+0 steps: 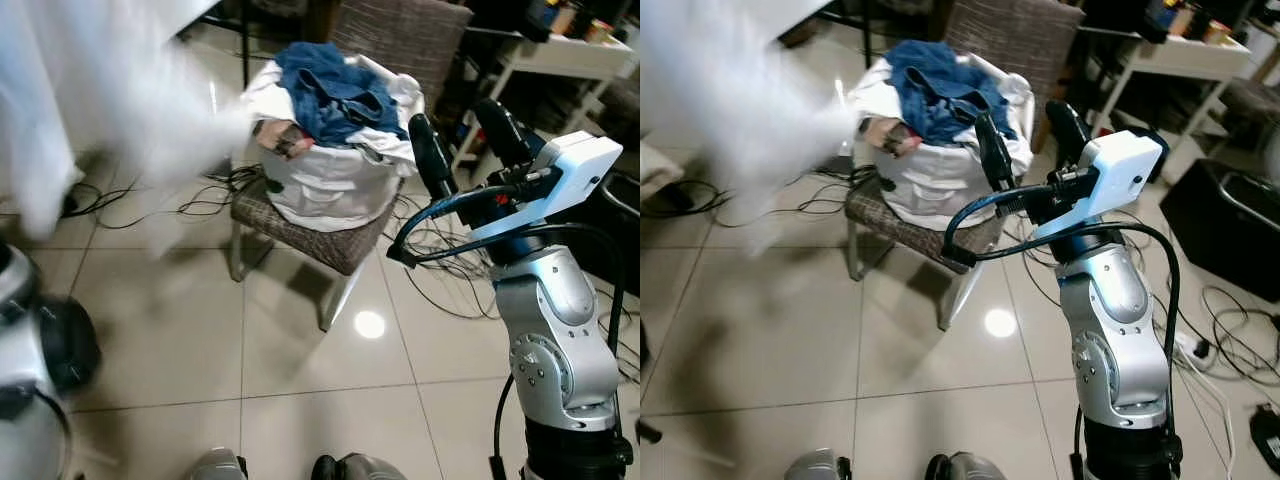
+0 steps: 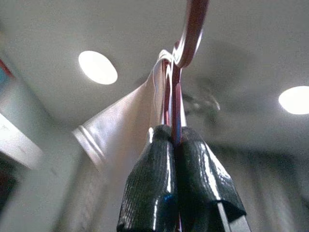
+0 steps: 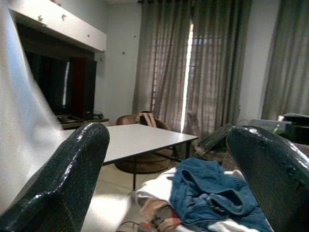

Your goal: Hang hanger

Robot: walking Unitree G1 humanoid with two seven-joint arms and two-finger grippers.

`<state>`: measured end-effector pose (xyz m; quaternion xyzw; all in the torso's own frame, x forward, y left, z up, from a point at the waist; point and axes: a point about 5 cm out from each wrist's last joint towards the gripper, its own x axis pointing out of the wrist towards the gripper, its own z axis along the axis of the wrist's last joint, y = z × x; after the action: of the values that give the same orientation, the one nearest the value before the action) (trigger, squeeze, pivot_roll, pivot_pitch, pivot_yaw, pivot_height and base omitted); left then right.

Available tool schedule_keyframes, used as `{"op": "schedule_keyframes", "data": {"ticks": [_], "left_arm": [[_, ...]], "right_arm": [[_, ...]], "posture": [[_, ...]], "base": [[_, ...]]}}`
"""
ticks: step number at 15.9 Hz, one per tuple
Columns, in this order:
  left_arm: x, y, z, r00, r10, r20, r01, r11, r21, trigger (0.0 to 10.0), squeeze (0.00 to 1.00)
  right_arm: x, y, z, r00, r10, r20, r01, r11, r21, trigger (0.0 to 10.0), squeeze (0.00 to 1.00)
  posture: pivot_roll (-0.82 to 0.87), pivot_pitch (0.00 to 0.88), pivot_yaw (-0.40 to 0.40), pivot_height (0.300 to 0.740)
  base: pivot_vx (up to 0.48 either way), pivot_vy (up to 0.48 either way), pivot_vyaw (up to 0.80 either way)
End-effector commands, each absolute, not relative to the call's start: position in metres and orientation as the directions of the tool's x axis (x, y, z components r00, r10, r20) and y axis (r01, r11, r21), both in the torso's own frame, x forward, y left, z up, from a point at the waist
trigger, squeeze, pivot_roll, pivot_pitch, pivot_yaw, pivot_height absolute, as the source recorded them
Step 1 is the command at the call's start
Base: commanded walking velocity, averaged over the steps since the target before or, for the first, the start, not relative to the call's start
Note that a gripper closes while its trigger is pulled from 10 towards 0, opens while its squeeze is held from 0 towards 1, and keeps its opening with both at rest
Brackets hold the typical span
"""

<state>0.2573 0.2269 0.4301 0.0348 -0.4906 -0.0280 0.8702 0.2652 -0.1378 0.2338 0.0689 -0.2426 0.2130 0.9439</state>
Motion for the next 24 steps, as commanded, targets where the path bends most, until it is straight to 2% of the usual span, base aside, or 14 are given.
{"op": "schedule_keyframes", "data": {"ticks": [1,2,4,9,11,14,16,17,19,20,21,22,24], "left_arm": [[0.274,0.191,0.396,0.624,-0.27,0.733,0.145,0.962,0.23,10.0,0.0],[0.283,0.172,0.361,0.691,-0.353,0.631,0.212,0.933,0.29,10.0,0.0],[0.285,0.157,0.327,0.708,-0.393,0.586,0.287,0.919,0.27,10.0,0.0],[0.287,0.158,0.27,0.815,-0.347,0.464,0.258,0.934,0.246,10.0,0.0],[0.291,0.153,0.262,0.838,-0.318,0.443,0.243,0.945,0.217,10.0,0.0],[0.294,0.142,0.265,0.827,-0.292,0.481,0.246,0.956,0.158,10.0,0.0],[0.293,0.131,0.253,0.843,-0.315,0.437,0.272,0.949,0.16,10.0,0.0],[0.293,0.128,0.249,0.864,-0.291,0.411,0.267,0.957,0.116,10.0,0.0],[0.295,0.124,0.236,0.896,-0.284,0.341,0.258,0.959,0.121,10.0,0.0],[0.296,0.125,0.223,0.919,-0.281,0.278,0.249,0.958,0.145,10.0,0.0],[0.297,0.127,0.216,0.93,-0.264,0.257,0.23,0.961,0.153,10.0,0.0],[0.296,0.127,0.206,0.94,-0.252,0.23,0.226,0.965,0.133,10.0,0.0],[0.294,0.125,0.204,0.939,-0.254,0.231,0.231,0.965,0.124,10.0,0.0]], "right_arm": [[0.264,-0.139,0.228,0.807,0.364,0.465,-0.424,0.905,0.028,10.0,0.0],[0.263,-0.138,0.224,0.812,0.367,0.453,-0.426,0.904,0.032,10.0,0.0],[0.261,-0.137,0.22,0.819,0.365,0.442,-0.422,0.906,0.034,10.0,0.0],[0.252,-0.127,0.197,0.83,0.44,0.342,-0.473,0.881,0.014,10.0,0.0],[0.25,-0.124,0.19,0.828,0.469,0.306,-0.489,0.872,-0.014,10.0,0.0],[0.248,-0.118,0.18,0.808,0.53,0.259,-0.519,0.847,-0.114,10.0,0.0],[0.247,-0.113,0.174,0.787,0.579,0.212,-0.547,0.815,-0.193,10.0,0.0],[0.247,-0.11,0.169,0.783,0.593,0.188,-0.555,0.802,-0.22,10.0,0.0],[0.249,-0.107,0.162,0.801,0.569,0.186,-0.546,0.822,-0.162,10.0,0.0],[0.25,-0.104,0.155,0.816,0.548,0.183,-0.54,0.836,-0.096,10.0,0.16],[0.25,-0.1,0.151,0.816,0.548,0.185,-0.548,0.834,-0.056,10.0,0.62],[0.25,-0.095,0.146,0.813,0.546,0.2,-0.549,0.835,-0.046,10.0,1.0],[0.251,-0.091,0.141,0.804,0.557,0.209,-0.563,0.826,-0.034,10.0,1.0]], "posture": [[-0.01,0.016,-0.113,0.74],[-0.02,0.017,-0.108,0.74],[-0.02,0.024,-0.099,0.74],[-0.03,0.044,-0.088,0.74],[-0.04,0.056,-0.077,0.74],[-0.07,0.072,-0.057,0.74],[-0.08,0.078,-0.044,0.74],[-0.09,0.082,-0.043,0.74],[-0.09,0.086,-0.043,0.74],[-0.09,0.091,-0.044,0.74],[-0.09,0.096,-0.046,0.74],[-0.1,0.106,-0.042,0.74],[-0.11,0.109,-0.039,0.74]], "base": [[0.0,0.0,0.0],[0.0,0.0,0.0],[0.0,0.0,0.0],[0.0,0.0,0.0],[0.0,0.0,0.0],[0.0,0.0,0.0],[0.0,0.0,0.0],[0.0,0.0,0.0],[0.0,0.0,0.0],[0.0,0.0,0.0],[0.0,0.0,0.0],[0.0,0.0,0.0],[0.0,0.0,0.0]]}}
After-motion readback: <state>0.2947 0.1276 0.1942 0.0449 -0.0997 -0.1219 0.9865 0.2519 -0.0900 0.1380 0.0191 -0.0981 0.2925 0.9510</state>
